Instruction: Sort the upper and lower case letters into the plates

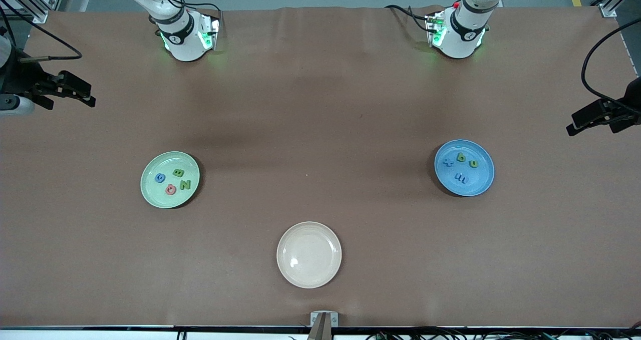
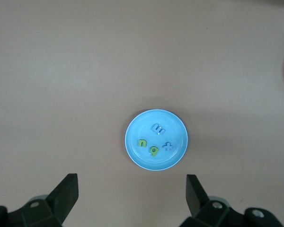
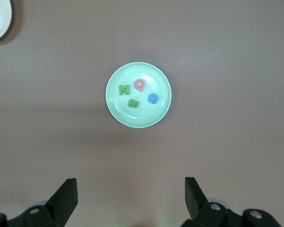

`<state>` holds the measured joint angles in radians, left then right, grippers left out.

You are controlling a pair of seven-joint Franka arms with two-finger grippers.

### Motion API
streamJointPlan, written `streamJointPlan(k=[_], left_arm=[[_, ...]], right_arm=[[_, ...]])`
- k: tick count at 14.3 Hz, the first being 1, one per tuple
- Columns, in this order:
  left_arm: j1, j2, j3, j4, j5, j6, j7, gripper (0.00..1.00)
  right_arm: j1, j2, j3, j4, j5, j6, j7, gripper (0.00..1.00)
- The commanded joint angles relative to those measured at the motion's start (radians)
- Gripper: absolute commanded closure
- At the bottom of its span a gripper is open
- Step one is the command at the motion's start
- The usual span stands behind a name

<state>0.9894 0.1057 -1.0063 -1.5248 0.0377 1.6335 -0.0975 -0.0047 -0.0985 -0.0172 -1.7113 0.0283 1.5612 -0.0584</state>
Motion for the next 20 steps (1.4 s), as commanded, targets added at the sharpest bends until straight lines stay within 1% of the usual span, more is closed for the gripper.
streamJointPlan(k=[1, 9, 12, 13, 14, 15, 16, 17, 19, 20], left_arm=[[0.002, -0.017, 0.0, 0.002, 0.016, 0.008, 0.013, 0.0], [0.0, -0.014, 0.002, 0.003, 0.016, 0.008, 0.013, 0.0], [-0.014, -0.011, 0.012, 0.003, 0.015, 0.009, 0.013, 0.0], [-0.055, -0.011, 0.047, 0.003, 0.015, 0.009, 0.013, 0.0], [-0.131, -0.014, 0.122, 0.005, 0.015, 0.009, 0.013, 0.0], [-0.228, -0.017, 0.217, 0.005, 0.015, 0.009, 0.013, 0.0], [-0.347, -0.021, 0.332, 0.006, 0.013, 0.009, 0.012, 0.0], [-0.492, -0.026, 0.476, 0.006, 0.013, 0.008, 0.012, 0.0], [-0.735, -0.04, 0.724, 0.006, 0.013, 0.005, 0.009, 0.0], [-0.84, -0.043, 0.827, 0.005, 0.011, 0.003, 0.009, 0.0]], right_arm=[[-0.006, -0.024, 0.003, -0.018, 0.002, 0.0, 0.0, 0.0], [-0.006, -0.023, 0.003, -0.014, 0.002, 0.0, 0.0, 0.0], [-0.006, -0.023, 0.003, -0.013, 0.002, -0.001, 0.0, 0.0], [-0.006, -0.023, 0.003, -0.013, 0.002, -0.001, 0.0, 0.0], [-0.006, -0.023, 0.003, -0.013, 0.002, -0.001, 0.0, 0.0], [-0.006, -0.023, 0.003, -0.013, 0.002, -0.001, 0.0, 0.0], [-0.006, -0.023, 0.003, -0.011, 0.002, -0.001, 0.0, 0.0], [-0.006, -0.023, 0.003, -0.011, 0.002, 0.0, 0.0, 0.0], [-0.008, -0.023, 0.003, -0.011, 0.002, -0.001, 0.0, 0.0], [-0.017, -0.023, 0.003, -0.011, 0.004, 0.0, 0.0, 0.0]])
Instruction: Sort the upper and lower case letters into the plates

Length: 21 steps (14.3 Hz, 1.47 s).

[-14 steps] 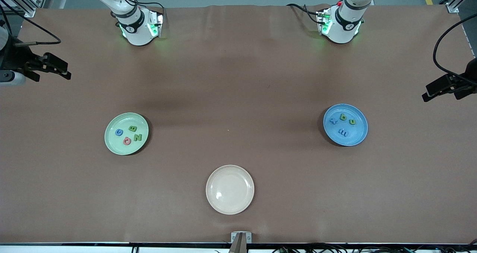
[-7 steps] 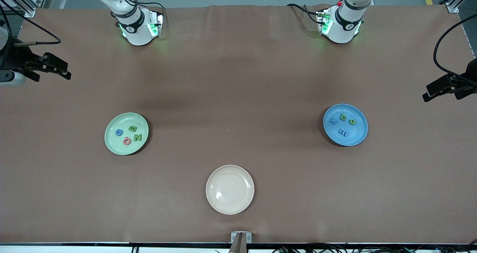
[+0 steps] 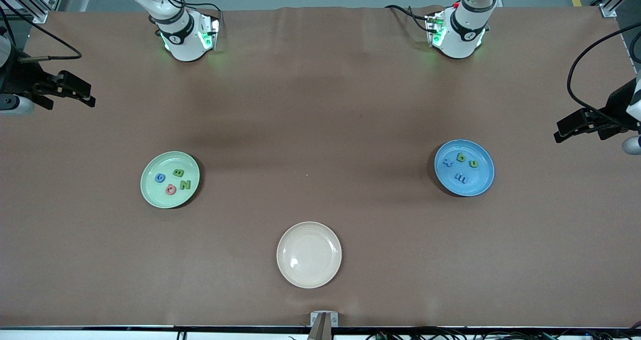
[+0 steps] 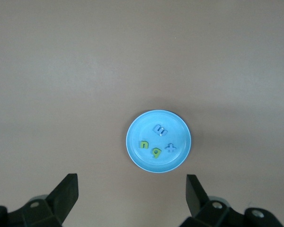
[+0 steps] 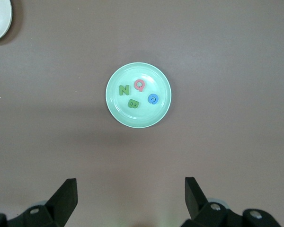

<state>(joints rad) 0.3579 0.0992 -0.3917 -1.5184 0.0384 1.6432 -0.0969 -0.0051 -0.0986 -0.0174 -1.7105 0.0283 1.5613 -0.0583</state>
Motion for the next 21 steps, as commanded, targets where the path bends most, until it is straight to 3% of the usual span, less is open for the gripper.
streamJointPlan(k=[1, 2, 6, 13, 17, 21], left_arm=[[-0.279, -0.038, 0.285, -0.002, 0.009, -0.008, 0.006, 0.0], [-0.33, -0.041, 0.338, -0.002, 0.005, -0.01, 0.008, 0.0], [-0.401, -0.045, 0.401, -0.002, 0.005, -0.01, 0.006, 0.0], [-0.399, -0.053, 0.403, -0.011, 0.002, -0.008, 0.006, 0.0], [-0.395, -0.125, 0.396, -0.086, -0.005, 0.015, 0.016, 0.0], [-0.364, -0.145, 0.396, -0.092, -0.092, 0.001, 0.022, 0.0]], right_arm=[[-0.019, -0.021, 0.004, -0.011, 0.005, 0.002, 0.0, 0.0], [-0.019, -0.02, 0.004, -0.006, 0.007, 0.003, 0.0, 0.0], [-0.019, -0.019, 0.004, 0.006, 0.007, 0.0, 0.0, 0.0], [-0.021, -0.02, 0.004, 0.006, 0.007, 0.0, 0.0, 0.0], [-0.021, -0.02, 0.004, 0.006, 0.007, -0.001, 0.0, 0.0], [-0.021, -0.02, 0.004, 0.006, 0.005, -0.001, 0.0, 0.0]])
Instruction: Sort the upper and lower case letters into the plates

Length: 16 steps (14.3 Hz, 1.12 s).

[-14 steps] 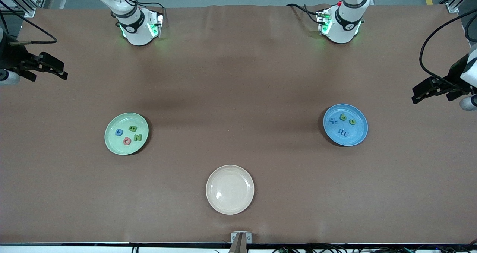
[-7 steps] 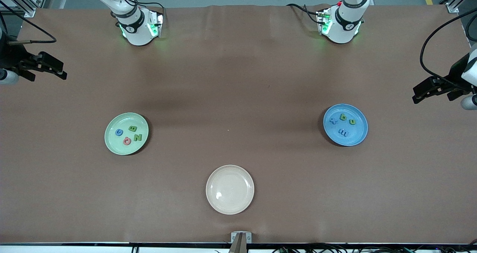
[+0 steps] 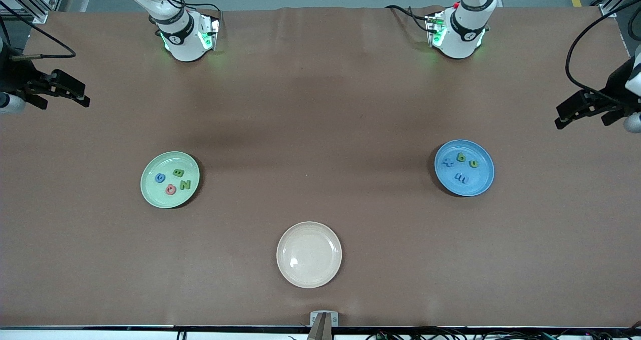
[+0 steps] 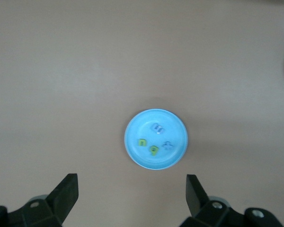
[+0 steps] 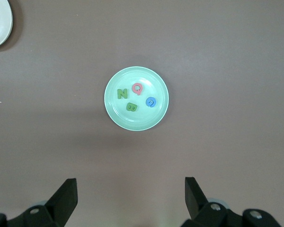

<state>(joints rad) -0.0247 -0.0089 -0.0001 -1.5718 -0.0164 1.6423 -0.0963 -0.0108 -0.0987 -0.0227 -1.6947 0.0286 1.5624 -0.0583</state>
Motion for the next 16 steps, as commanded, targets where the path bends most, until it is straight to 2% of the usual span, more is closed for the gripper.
streamJointPlan(k=[1, 16], left_arm=[[0.019, -0.036, 0.006, -0.031, -0.037, -0.018, 0.021, 0.0], [0.017, -0.029, 0.005, -0.019, -0.004, -0.029, 0.076, 0.0]], right_arm=[[-0.015, -0.019, 0.009, -0.01, 0.005, -0.002, 0.0, 0.0], [-0.017, -0.015, 0.009, -0.01, 0.005, -0.01, 0.006, 0.0]])
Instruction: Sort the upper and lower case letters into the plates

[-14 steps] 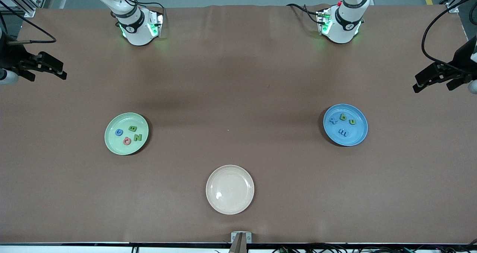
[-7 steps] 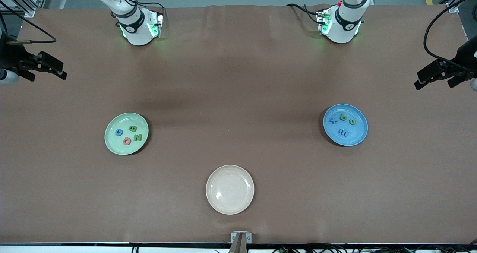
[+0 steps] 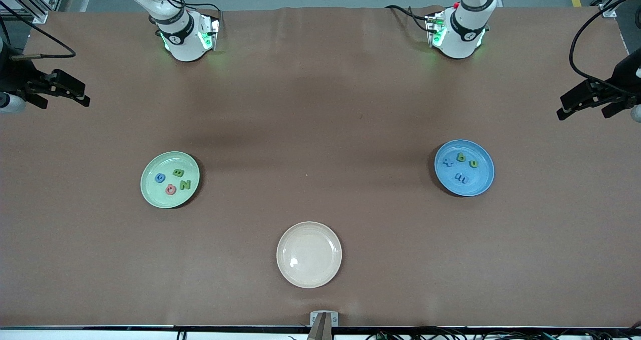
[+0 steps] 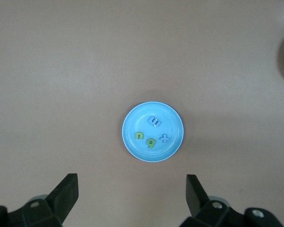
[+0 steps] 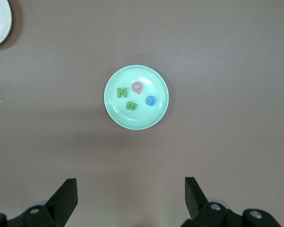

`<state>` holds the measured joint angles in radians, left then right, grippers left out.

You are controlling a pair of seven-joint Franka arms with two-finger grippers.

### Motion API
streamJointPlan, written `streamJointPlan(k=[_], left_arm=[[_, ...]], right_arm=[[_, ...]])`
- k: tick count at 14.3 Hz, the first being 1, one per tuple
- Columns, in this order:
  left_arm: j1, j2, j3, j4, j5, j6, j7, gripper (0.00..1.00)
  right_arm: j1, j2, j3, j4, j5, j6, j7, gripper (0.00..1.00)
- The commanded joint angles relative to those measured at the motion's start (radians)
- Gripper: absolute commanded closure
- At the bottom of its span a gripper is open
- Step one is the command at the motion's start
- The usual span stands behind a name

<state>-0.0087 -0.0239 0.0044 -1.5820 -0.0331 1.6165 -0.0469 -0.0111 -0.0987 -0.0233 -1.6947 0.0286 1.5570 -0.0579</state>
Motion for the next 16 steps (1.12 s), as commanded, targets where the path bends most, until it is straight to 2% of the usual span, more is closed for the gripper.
streamJointPlan(k=[1, 9, 12, 16], left_arm=[[0.001, -0.011, 0.0, -0.007, 0.015, -0.001, 0.027, 0.0], [0.001, -0.005, 0.006, 0.0, 0.019, 0.0, 0.024, 0.0], [0.001, -0.005, 0.005, 0.0, 0.031, -0.003, 0.024, 0.0], [-0.005, -0.007, -0.001, -0.001, 0.033, -0.01, 0.025, 0.0]], right_arm=[[-0.017, -0.013, 0.009, -0.01, 0.005, -0.005, 0.006, 0.0], [-0.013, -0.006, 0.011, -0.005, -0.009, 0.0, 0.0, 0.0], [-0.013, -0.006, 0.011, -0.008, -0.039, -0.002, -0.002, 0.0], [-0.013, -0.007, 0.011, -0.013, -0.029, -0.008, 0.015, 0.0]])
